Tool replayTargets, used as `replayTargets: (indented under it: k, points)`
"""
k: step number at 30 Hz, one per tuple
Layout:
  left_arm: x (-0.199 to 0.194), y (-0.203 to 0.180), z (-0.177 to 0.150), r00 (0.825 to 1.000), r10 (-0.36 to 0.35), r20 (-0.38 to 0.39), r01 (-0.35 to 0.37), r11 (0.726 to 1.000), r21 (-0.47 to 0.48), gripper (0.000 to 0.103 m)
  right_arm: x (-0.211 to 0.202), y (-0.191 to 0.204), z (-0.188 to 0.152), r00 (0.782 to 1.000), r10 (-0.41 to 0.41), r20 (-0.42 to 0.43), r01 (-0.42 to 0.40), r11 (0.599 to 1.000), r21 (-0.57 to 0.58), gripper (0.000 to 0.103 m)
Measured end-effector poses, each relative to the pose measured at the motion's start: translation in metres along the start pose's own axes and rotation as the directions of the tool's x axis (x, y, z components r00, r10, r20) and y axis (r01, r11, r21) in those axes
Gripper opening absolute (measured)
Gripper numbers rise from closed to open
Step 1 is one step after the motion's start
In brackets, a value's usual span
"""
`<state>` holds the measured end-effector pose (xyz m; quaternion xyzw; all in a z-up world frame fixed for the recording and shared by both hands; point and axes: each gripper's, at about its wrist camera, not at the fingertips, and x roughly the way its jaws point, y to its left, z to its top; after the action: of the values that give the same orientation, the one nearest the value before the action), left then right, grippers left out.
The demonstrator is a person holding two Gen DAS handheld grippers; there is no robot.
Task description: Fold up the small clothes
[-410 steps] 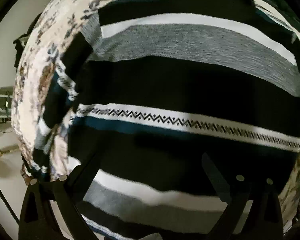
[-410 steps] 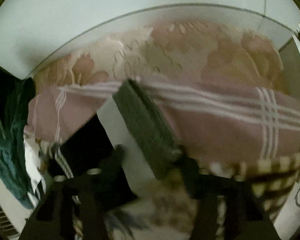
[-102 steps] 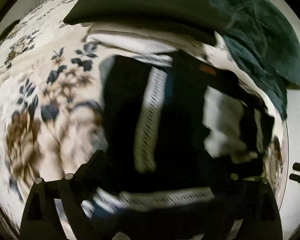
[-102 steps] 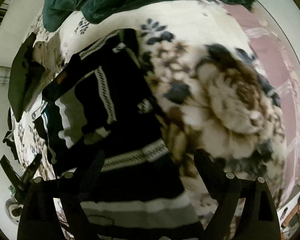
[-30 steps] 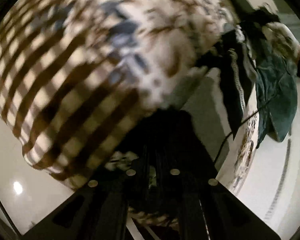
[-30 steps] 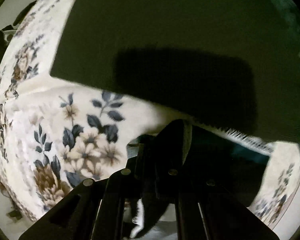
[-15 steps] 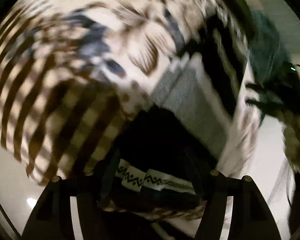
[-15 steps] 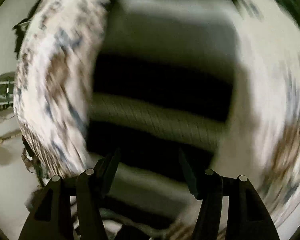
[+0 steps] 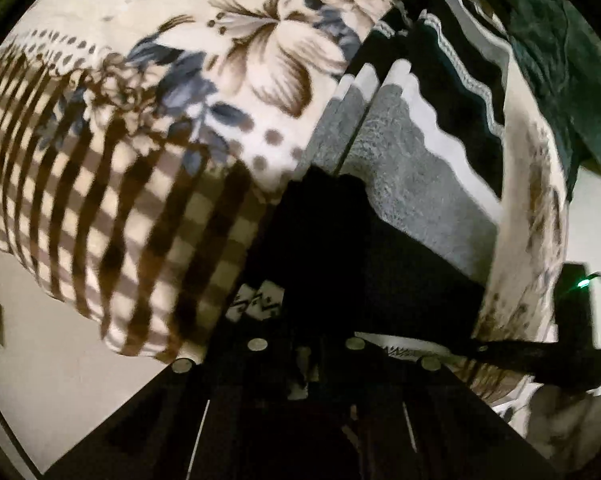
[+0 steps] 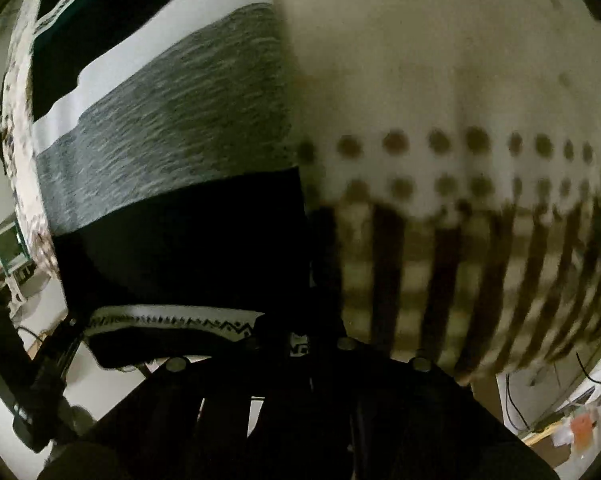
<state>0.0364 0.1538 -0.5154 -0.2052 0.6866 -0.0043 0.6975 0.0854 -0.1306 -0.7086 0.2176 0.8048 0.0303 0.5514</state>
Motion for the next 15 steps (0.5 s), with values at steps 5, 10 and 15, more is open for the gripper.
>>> replayTargets:
  k: [5,10,15]
  points:
    - [0.025,0.004,0.005,0.998,0.019,-0.059,-0.019,1.0,-0.004,0.01,0.014,-0.008,-0.002,1.0,0.006,-0.017,-0.007,0.999,-0.035,0.008]
    - [-0.017,-0.008,0.031,1.0,-0.009,-0.011,0.009,1.0,0.007,0.052,-0.022,-0.036,0.01,0.994,0.11,0.01,-0.11,0.993,-0.034,0.063]
    - [-0.05,-0.025,0.125,0.963,-0.209,0.168,0.218,0.975,-0.036,0.07,-0.088,-0.046,0.053,0.982,0.112,0.155,-0.104,0.993,-0.063,0.063]
